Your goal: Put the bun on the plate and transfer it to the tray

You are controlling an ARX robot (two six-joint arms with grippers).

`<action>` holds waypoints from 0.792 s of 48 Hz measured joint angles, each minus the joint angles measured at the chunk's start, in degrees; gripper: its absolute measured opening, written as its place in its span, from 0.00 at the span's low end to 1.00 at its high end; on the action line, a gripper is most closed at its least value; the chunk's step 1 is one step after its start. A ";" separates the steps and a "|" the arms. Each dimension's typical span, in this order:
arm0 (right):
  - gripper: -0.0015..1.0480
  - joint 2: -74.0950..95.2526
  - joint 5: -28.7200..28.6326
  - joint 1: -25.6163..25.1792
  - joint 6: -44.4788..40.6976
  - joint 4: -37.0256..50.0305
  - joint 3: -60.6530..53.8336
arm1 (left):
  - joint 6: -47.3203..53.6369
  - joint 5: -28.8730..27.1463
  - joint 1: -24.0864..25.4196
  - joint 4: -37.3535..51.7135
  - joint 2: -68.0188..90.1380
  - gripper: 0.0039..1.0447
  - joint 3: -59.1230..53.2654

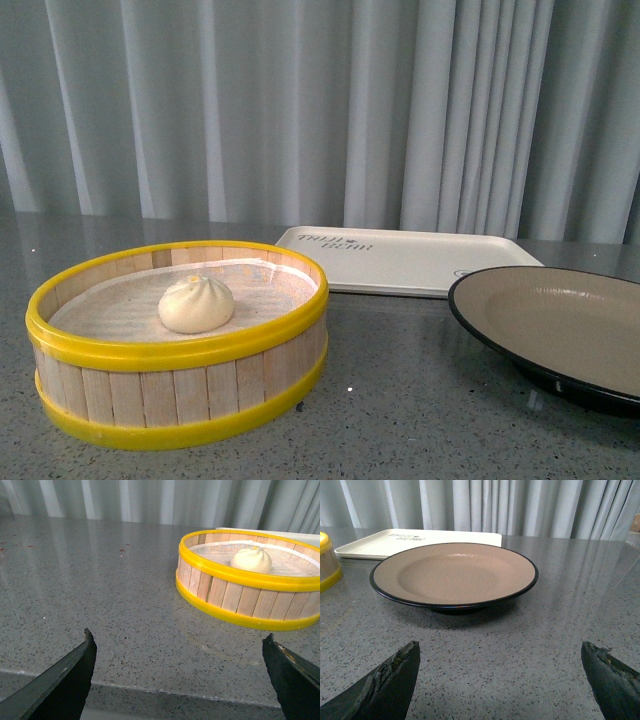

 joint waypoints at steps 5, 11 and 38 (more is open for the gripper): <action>0.92 0.00 0.00 0.00 0.00 0.00 0.00 | 0.00 0.00 0.00 0.00 0.00 0.94 0.00; 0.92 0.00 0.00 0.00 0.00 0.00 0.00 | 0.02 0.00 0.00 0.00 0.00 0.94 0.00; 0.92 0.00 0.00 0.00 0.00 0.00 0.00 | 0.00 0.00 0.00 0.00 0.00 0.94 0.00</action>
